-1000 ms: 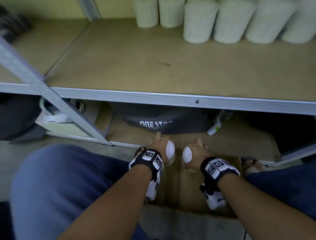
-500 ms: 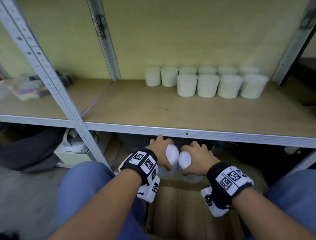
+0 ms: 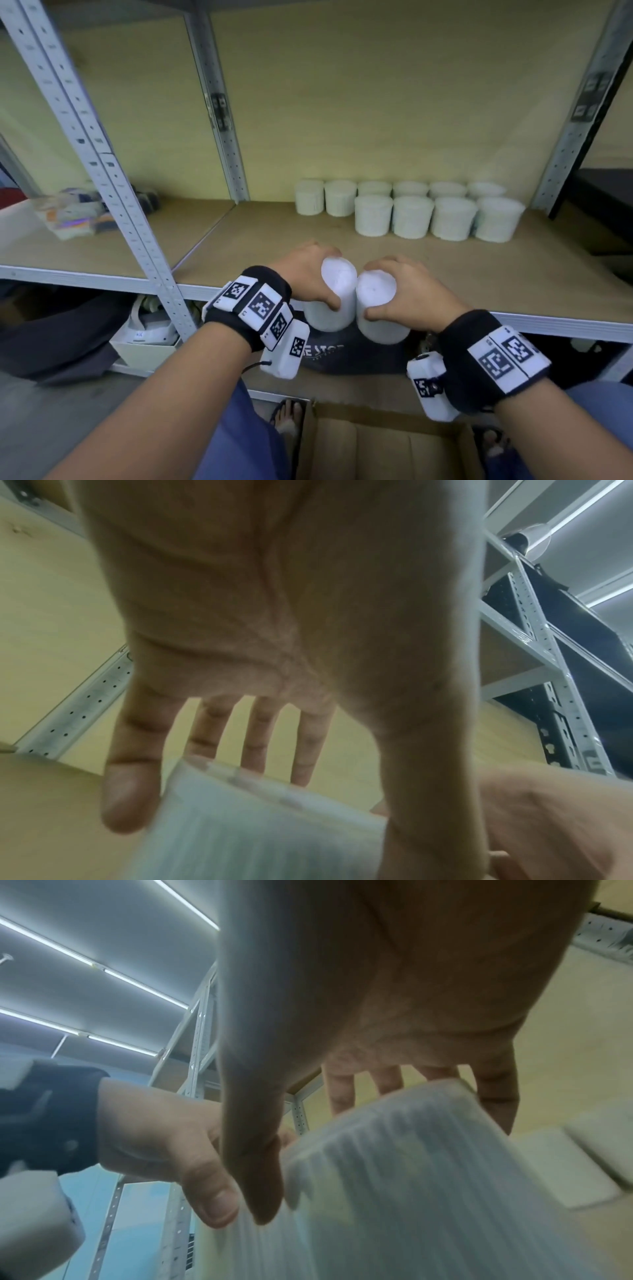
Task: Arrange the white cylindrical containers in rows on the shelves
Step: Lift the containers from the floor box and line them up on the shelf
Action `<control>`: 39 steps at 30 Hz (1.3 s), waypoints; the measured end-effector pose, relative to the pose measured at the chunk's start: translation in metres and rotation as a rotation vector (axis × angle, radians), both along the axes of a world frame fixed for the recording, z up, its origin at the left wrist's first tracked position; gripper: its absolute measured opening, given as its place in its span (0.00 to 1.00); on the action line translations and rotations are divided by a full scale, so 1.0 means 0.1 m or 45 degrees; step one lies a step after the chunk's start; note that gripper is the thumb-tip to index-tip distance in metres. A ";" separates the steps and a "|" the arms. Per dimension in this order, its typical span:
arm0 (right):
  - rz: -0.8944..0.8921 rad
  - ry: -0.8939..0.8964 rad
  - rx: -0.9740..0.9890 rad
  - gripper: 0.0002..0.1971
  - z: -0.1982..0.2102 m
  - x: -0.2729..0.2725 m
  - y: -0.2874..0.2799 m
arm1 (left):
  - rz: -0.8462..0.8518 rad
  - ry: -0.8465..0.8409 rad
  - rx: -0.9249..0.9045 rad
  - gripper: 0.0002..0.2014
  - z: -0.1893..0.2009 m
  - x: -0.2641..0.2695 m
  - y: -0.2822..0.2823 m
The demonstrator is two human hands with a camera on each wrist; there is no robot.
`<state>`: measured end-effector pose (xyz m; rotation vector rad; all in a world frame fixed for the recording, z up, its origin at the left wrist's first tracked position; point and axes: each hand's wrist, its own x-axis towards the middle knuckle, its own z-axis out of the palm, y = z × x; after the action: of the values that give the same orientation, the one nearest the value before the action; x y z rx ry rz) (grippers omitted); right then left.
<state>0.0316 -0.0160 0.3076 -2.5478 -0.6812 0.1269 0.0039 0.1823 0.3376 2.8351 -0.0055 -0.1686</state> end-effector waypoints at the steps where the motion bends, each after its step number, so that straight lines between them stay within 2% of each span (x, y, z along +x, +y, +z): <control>1: -0.004 -0.006 0.021 0.35 0.03 0.05 0.00 | 0.011 -0.012 -0.012 0.44 0.03 0.04 0.01; 9: -0.068 -0.059 0.125 0.34 0.02 0.48 0.08 | 0.094 -0.059 -0.060 0.45 0.03 0.37 0.04; 16: -0.112 -0.006 0.092 0.34 -0.13 0.76 0.15 | 0.142 -0.012 -0.053 0.45 -0.15 0.57 0.09; 22: -0.106 -0.013 0.082 0.33 -0.18 0.78 0.16 | 0.147 -0.026 -0.080 0.45 -0.22 0.61 0.13; 27: -0.100 -0.063 0.006 0.38 -0.10 0.70 0.12 | 0.129 0.025 -0.054 0.45 -0.20 0.55 0.09; 29: -0.119 -0.113 0.020 0.36 -0.06 0.64 0.10 | 0.129 0.003 -0.054 0.46 -0.16 0.50 0.07; 31: -0.129 -0.141 0.046 0.30 -0.01 0.58 0.06 | 0.114 -0.065 -0.056 0.42 -0.11 0.43 0.06; 36: -0.057 -0.141 -0.003 0.17 0.06 0.50 -0.06 | 0.071 -0.192 -0.041 0.22 -0.05 0.27 0.04; 39: -0.095 -0.138 -0.014 0.13 0.07 0.48 -0.06 | 0.096 -0.225 -0.088 0.13 -0.10 0.19 0.01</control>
<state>0.0796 -0.0219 0.3146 -2.6017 -0.6265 -0.0330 0.0230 0.1828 0.3276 2.7663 0.0558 0.0969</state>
